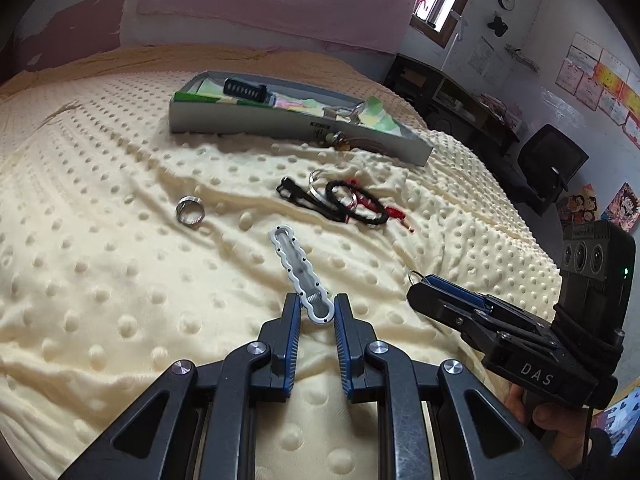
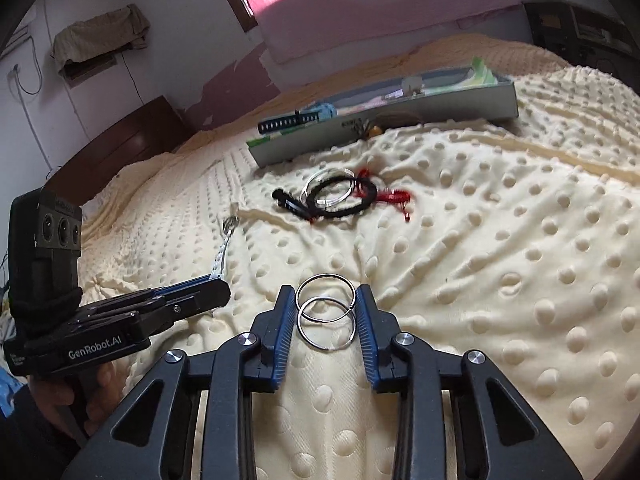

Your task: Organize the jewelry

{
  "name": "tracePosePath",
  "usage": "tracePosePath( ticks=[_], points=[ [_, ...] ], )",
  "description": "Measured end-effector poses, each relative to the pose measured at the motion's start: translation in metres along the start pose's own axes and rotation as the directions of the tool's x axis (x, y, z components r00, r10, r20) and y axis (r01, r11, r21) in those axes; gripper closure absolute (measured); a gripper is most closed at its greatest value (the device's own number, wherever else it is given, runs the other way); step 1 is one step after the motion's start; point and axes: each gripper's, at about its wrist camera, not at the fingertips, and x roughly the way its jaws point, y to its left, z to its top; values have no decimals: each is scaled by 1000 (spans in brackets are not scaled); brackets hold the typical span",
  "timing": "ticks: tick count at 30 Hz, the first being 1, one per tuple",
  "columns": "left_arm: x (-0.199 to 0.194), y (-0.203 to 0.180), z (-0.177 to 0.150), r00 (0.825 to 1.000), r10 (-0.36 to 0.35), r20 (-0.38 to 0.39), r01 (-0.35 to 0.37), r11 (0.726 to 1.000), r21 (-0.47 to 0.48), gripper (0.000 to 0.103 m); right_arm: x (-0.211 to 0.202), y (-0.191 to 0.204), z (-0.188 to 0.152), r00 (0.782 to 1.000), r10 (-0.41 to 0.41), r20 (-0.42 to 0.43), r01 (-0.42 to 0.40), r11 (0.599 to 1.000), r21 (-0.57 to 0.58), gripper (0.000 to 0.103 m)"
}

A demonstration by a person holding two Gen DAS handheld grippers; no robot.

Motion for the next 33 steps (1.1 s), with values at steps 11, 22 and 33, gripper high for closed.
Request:
tracePosePath(
  ticks=[11, 22, 33],
  points=[
    [12, -18, 95, 996, -32, 78, 26, 997, 78, 87, -3, -25, 81, 985, -55, 164, 59, 998, -21, 76],
    [87, -21, 185, 994, -55, 94, 46, 994, 95, 87, 56, -76, 186, 963, -146, 225, 143, 989, 32, 75],
    [139, -8, 189, 999, -19, -45, 22, 997, 76, 87, 98, -89, 183, 975, -192, 108, 191, 981, 19, 75]
  ],
)
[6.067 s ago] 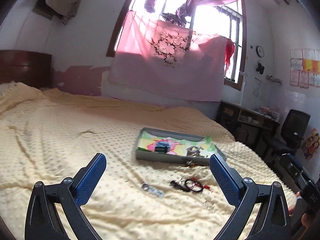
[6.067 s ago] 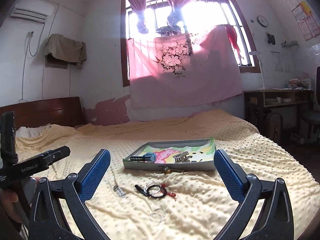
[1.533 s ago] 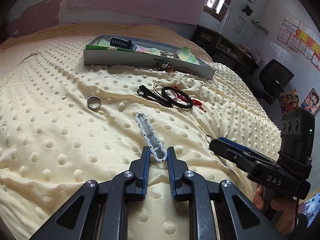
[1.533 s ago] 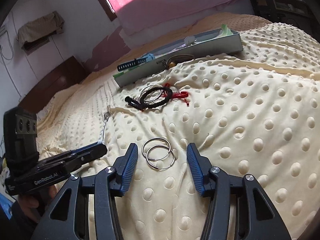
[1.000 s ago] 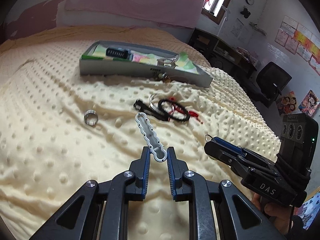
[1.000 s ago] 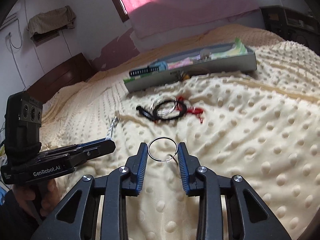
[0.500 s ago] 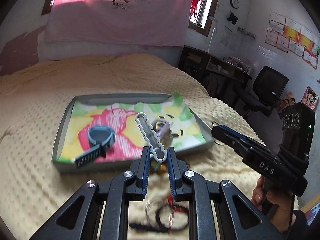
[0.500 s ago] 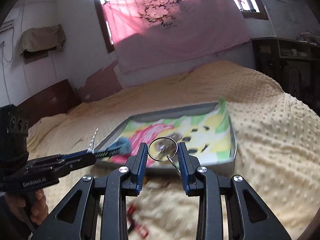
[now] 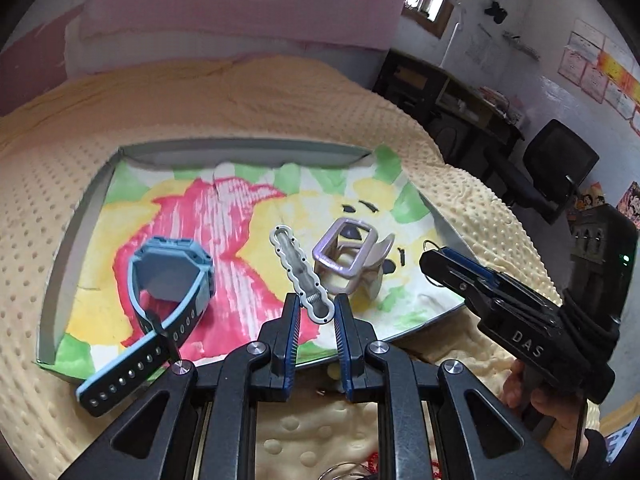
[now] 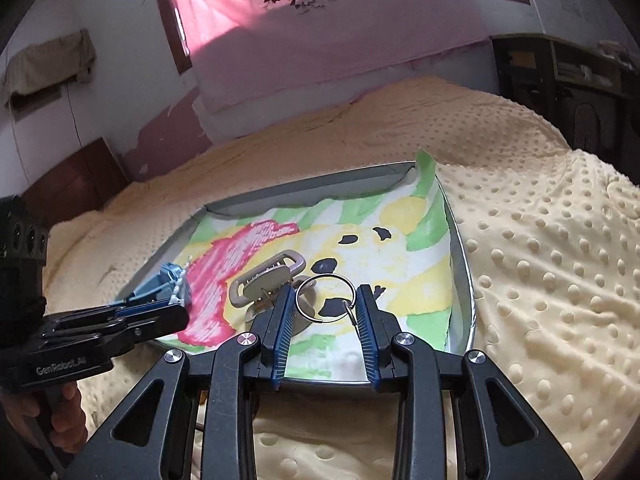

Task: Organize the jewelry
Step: 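Carry the keychain and rings into the tray and open both tools, then lift both open tools away from the tray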

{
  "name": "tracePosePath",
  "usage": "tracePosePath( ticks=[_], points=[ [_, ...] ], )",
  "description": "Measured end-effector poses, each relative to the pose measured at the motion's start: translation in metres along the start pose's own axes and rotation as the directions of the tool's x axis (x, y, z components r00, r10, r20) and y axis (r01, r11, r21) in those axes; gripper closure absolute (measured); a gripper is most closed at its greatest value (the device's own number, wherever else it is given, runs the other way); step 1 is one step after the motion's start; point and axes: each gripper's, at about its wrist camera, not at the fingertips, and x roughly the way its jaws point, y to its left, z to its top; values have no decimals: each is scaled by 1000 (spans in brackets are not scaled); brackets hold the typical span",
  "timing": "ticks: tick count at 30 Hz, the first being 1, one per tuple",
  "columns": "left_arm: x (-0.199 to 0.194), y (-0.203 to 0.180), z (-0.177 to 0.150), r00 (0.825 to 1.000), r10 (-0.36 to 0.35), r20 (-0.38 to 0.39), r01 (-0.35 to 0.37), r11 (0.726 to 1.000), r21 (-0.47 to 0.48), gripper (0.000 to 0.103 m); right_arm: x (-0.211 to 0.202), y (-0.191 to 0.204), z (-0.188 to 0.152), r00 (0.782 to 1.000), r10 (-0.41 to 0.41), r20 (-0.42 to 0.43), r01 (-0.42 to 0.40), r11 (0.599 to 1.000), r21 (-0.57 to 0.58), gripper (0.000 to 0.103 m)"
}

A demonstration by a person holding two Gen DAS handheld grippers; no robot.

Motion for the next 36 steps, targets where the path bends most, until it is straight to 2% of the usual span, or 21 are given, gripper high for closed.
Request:
tracePosePath(
  ticks=[5, 7, 9, 11, 13, 14, 16, 19, 20, 22, 24, 26, 29, 32, 36],
  points=[
    [0, 7, -6, 1000, -15, -21, 14, 998, -59, 87, -5, 2, 1, 997, -74, -15, 73, 996, -51, 73],
    [-6, 6, -9, 1000, -16, -9, 15, 998, -68, 87, -13, 4, 1, 994, -105, 5, 105, 992, -73, 64],
    [-16, 5, -13, 1000, -21, 3, 21, 996, -83, 86, -28, 4, 0, 995, -97, 31, 99, 993, -61, 60],
    [-30, 0, -19, 999, -17, 28, 19, 997, -80, 79, -45, 3, 0, 994, -88, 68, 92, 994, -52, 58],
    [-46, -8, -25, 998, -7, 60, 11, 998, -69, 64, -70, 4, -4, 990, -76, 121, 81, 996, -38, 42],
    [-56, -12, -29, 996, -4, 86, 10, 998, -62, 59, -86, 6, -6, 985, -71, 156, 78, 996, -34, 40],
    [-81, -20, -38, 989, 15, 148, -7, 998, -54, 33, -110, 9, -10, 978, -70, 197, 77, 997, -30, 33],
    [-121, -33, -57, 966, 59, 252, -48, 998, -49, 16, -151, 15, -21, 962, -61, 267, 68, 997, -20, 13],
    [-135, -36, -64, 955, 82, 285, -71, 996, -51, 12, -169, 19, -27, 954, -51, 294, 60, 998, -22, 10],
    [-167, -45, -82, 918, 136, 372, -123, 991, -59, 0, -192, 26, -35, 944, -42, 328, 55, 998, -29, 6],
    [-195, -51, -98, 885, 153, 440, -141, 988, -62, 0, -219, 32, -46, 930, -28, 366, 45, 998, -37, 1],
    [-218, -55, -111, 861, 172, 479, -160, 985, -66, 0, -241, 38, -59, 917, -20, 398, 39, 998, -40, 1],
    [-243, -61, -131, 841, 214, 496, -207, 976, -70, 0, -266, 48, -77, 909, 0, 416, 24, 998, -54, 1],
    [-266, -64, -156, 825, 250, 507, -246, 966, -78, 0, -285, 60, -96, 913, 24, 408, 11, 997, -82, 1],
    [-286, -63, -184, 819, 264, 510, -254, 963, -92, 0, -308, 68, -117, 919, 61, 388, -24, 995, -98, 1]
  ],
)
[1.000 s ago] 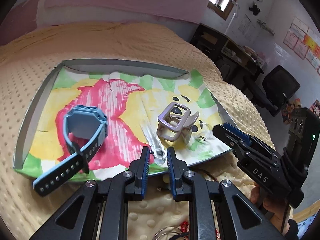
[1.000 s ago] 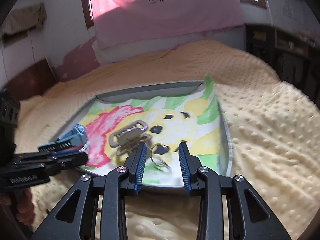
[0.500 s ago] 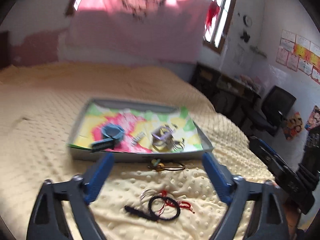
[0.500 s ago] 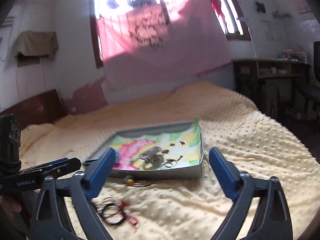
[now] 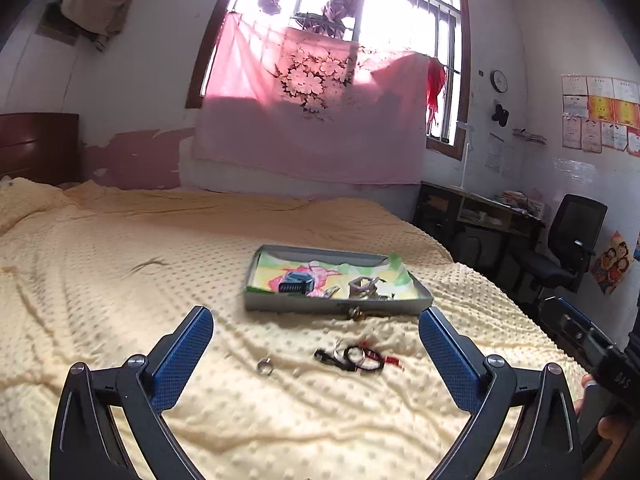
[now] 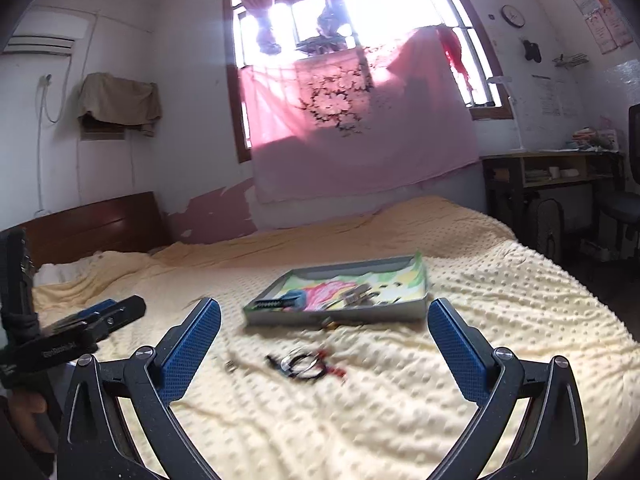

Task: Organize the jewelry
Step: 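Lift both open tools away from the tray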

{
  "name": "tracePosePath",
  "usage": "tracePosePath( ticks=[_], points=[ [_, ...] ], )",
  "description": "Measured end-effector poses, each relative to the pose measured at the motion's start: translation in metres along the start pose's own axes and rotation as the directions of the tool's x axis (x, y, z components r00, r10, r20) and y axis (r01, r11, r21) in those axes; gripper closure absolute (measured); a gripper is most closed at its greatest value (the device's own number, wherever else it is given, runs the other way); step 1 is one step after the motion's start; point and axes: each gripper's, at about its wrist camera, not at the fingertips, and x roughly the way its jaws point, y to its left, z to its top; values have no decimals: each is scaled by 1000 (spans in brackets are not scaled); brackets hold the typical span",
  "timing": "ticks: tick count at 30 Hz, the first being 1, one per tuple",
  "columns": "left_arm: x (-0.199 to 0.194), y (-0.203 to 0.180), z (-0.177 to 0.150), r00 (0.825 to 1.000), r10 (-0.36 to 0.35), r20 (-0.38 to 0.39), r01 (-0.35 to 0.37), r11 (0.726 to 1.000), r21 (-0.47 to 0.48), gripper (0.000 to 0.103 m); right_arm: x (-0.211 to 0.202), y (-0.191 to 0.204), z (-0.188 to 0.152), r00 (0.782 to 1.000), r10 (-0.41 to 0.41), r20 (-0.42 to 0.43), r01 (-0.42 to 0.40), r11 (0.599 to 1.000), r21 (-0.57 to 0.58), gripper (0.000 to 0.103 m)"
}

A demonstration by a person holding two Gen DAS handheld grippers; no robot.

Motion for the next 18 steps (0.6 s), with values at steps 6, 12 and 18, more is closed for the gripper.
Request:
tracePosePath(
  ticks=[6, 12, 18],
  points=[
    [-32, 8, -12, 1000, 8, 2, -8, 1000, -16, 0, -40, 17, 0, 999, 19, -30, -19, 1000, -19, 1],
    [-51, 4, -28, 1000, 14, -21, -13, 1000, 15, 0, -67, 29, -10, 991, 42, -131, -44, 999, -16, 1],
    [-62, 9, -39, 999, 22, -47, -21, 1000, 18, 0, -77, 32, -22, 967, 74, -245, -64, 997, 47, 1]
  ],
)
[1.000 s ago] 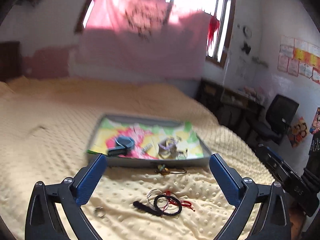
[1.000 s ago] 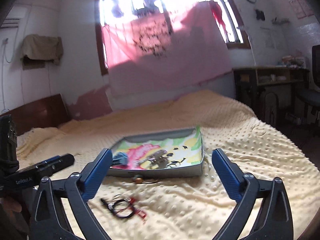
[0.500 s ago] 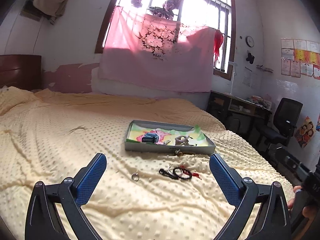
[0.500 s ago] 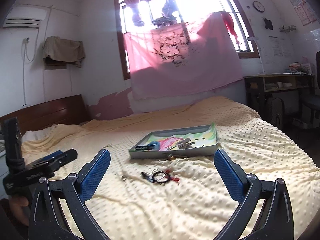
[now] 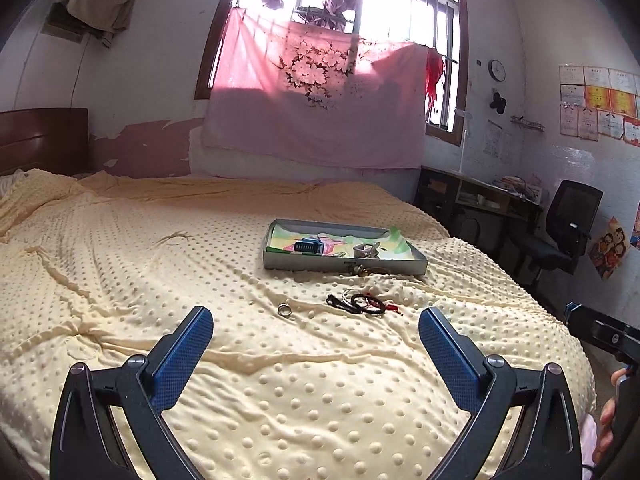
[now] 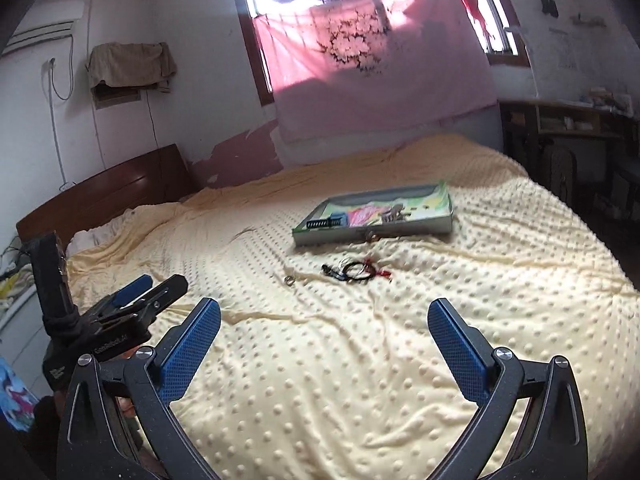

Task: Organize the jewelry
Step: 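Lift both open tools away from the tray, then grasp the silver ring with the left tool while the right tool approaches the black hair tie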

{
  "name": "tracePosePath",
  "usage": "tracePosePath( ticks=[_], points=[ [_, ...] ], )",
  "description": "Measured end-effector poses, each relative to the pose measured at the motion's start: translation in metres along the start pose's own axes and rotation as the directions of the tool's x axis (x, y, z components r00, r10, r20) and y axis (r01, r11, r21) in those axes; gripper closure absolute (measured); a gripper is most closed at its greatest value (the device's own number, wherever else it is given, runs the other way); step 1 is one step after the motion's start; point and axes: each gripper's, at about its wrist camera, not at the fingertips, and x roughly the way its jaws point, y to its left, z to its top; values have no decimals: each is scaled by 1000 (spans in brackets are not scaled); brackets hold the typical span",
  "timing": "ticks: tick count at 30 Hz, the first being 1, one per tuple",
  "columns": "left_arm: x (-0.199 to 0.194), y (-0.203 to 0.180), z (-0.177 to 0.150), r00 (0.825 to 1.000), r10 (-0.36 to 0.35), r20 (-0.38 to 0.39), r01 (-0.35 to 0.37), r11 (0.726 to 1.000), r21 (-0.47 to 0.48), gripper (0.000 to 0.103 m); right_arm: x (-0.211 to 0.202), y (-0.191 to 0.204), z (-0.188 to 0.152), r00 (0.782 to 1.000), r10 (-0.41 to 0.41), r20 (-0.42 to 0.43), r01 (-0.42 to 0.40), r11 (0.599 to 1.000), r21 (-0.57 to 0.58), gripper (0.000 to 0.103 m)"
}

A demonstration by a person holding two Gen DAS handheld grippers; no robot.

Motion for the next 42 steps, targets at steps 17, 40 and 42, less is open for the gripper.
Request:
tracePosePath(
  ticks=[17, 40, 42],
  points=[
    [47, 19, 2, 990, 138, -36, -138, 990, 5, 0, 94, -8, 14, 991, -93, 97, 100, 992, -74, 1],
    [205, 53, -1, 967, 80, -241, -85, 996, -7, 18, 240, -47, 22, 999, -5, -50, 3, 998, -57, 20],
    [213, 52, -6, 960, 42, -277, -49, 999, -17, 30, 246, -48, 20, 997, 8, -72, -11, 999, -53, 32]
  ],
)
